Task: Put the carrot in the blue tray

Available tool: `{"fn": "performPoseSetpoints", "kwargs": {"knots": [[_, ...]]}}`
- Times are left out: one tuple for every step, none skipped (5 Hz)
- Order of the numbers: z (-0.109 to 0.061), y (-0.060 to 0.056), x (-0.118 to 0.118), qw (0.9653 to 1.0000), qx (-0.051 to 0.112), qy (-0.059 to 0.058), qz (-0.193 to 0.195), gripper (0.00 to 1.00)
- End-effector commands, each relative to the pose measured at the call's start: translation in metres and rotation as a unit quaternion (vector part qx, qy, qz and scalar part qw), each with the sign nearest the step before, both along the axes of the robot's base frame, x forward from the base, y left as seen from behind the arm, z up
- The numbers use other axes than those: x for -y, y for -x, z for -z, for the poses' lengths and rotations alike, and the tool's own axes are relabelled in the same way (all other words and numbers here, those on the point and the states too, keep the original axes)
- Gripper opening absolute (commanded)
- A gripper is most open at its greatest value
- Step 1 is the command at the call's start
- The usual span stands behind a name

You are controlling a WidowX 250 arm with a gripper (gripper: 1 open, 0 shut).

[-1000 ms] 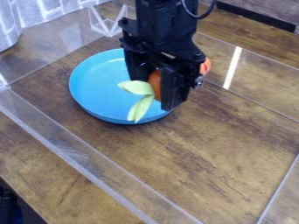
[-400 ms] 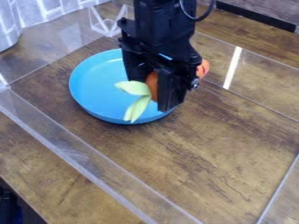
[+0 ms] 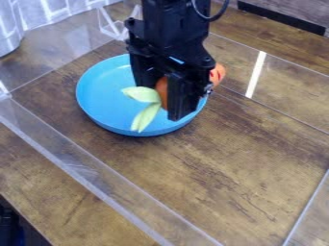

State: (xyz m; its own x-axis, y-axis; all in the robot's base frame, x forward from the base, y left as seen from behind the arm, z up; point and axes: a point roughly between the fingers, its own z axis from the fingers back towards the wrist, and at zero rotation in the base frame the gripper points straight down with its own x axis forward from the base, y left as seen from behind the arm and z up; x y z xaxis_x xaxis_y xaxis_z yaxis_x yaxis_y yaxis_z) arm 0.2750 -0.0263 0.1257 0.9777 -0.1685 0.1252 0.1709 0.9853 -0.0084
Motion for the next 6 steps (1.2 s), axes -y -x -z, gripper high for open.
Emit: {"fn": "performPoseSetpoints", "kwargs": {"knots": [[-0.018,-0.0054,-0.0049,0.9996,0.028,0.005,-0.007,0.0],[-0.0195,-0.0062,-0.0057,0.9996,0.028,0.007,-0.004,0.0],[-0.021,-0.007,-0.0064,0.9996,0.028,0.009,-0.003,0.0],[-0.0212,-0.0072,-0.0067,0.9996,0.027,0.012,-0.002,0.0],[-0.0211,-0.0074,-0.0073,0.9996,0.026,0.014,0.0,0.0],[-0.0212,-0.0076,-0.0079,0.9995,0.026,0.015,0.002,0.0]]}}
